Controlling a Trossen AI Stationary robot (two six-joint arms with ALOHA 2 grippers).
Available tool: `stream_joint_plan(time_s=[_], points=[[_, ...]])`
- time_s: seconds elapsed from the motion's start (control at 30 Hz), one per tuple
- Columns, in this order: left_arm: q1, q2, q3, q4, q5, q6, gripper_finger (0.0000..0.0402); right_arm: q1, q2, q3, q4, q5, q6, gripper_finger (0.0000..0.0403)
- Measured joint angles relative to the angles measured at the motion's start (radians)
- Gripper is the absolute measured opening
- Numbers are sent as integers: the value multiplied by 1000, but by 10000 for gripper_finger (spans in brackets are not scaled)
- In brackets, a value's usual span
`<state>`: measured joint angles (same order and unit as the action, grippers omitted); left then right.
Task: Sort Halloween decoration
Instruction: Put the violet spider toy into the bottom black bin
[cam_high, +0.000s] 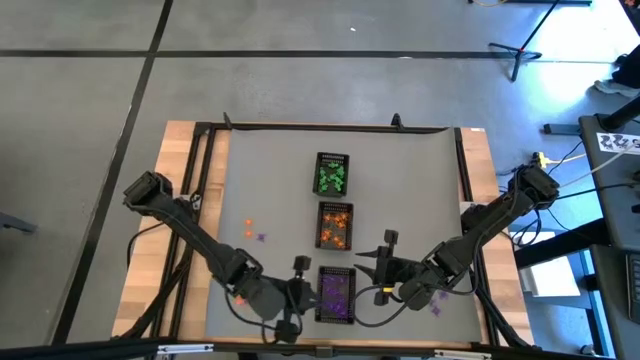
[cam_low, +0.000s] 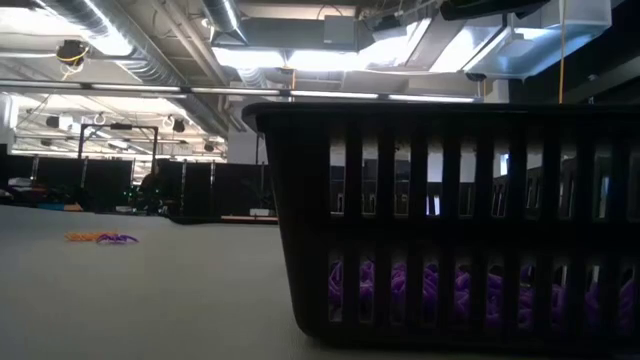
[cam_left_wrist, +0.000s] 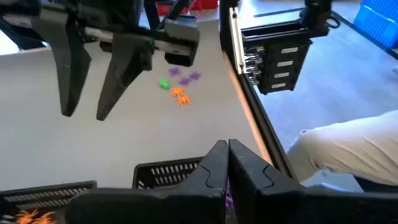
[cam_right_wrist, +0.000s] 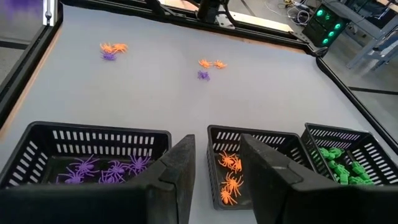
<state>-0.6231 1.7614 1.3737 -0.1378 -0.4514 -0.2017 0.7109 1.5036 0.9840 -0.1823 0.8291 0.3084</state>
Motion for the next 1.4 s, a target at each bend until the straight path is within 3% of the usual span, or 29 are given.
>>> stream_joint_plan(time_s=[0.17,0.27,0.43,0.6,0.83,1.0,1.17,1.4], points=[[76,76,0,89,138,1,5,0,0,0,0,0,0,124],[110,116,0,101,214,-5,30,0,0,0,0,0,0,124],[136,135,0,79,232,-26,89,0,0,0,-2,0,0,124],[132,50,0,-124,219,-74,119,2,0,0,-7,-12,0,124],[34,-77,0,-567,158,-349,121,2,0,0,-10,-29,0,124],[-81,-68,0,-785,161,-572,121,2,0,0,-4,-27,0,124],[-187,-19,0,-852,184,-724,121,2,0,0,0,-19,0,124],[-265,72,0,-836,185,-810,121,2,0,0,4,-17,1,124]])
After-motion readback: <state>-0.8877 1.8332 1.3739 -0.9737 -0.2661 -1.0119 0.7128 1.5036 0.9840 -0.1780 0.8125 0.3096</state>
